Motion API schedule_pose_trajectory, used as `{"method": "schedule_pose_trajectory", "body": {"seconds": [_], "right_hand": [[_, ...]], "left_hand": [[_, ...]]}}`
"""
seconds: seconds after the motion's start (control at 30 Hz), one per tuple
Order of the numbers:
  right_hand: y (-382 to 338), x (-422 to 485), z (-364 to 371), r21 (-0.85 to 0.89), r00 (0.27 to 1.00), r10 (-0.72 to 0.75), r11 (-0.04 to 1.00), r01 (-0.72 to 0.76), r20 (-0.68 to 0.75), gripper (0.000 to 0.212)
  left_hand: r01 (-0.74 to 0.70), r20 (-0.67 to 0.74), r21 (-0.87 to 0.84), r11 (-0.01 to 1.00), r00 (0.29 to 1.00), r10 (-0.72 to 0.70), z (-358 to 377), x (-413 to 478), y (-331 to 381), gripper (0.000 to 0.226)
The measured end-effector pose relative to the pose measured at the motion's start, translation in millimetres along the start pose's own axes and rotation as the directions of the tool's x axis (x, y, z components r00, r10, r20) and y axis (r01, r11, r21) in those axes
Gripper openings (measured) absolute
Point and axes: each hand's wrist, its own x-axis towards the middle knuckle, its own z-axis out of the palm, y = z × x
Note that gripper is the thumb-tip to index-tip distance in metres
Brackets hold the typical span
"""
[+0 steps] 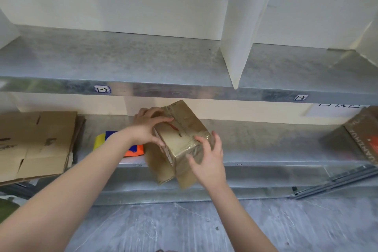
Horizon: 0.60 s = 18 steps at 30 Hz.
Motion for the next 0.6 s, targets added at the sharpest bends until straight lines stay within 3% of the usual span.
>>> {"method": "schedule_pose_trajectory", "body": {"seconds": [0.07,0.17,0.27,0.47,0.6], "right_hand": [[3.5,3.2,-8.7,0.038,0.999,0.026,0.999,-0.027,0.032,0.055],[-10.3,5.2,-5.1,0.085,0.977,0.143,0.984,-0.158,0.159,0.087],[-15.9,5.9,3.7,0.075,0.967,0.178,0.978,-0.194,0.180,0.111],[8.2,24.9,-23.8,0.125,0.976,0.153,0.977,-0.172,0.154,0.105],[30.4,36.6,-48.2,0.147,0.963,0.092,0.980,-0.132,0.255,0.101]], "left_hand": [[0.044,0.064,-0.067,0.997,0.997,-0.040,-0.5,-2.0,-3.3,0.084],[0.063,0.100,-0.263,0.963,0.994,-0.038,7.9,0.1,0.8,0.087],[0.063,0.033,-0.248,0.967,0.998,-0.056,17.4,0.6,2.8,0.089],[0.019,0.003,-0.393,0.919,1.000,-0.020,24.2,-7.5,12.7,0.087],[0.006,0.002,-0.271,0.963,1.000,-0.006,24.5,-7.4,24.7,0.082]]}}
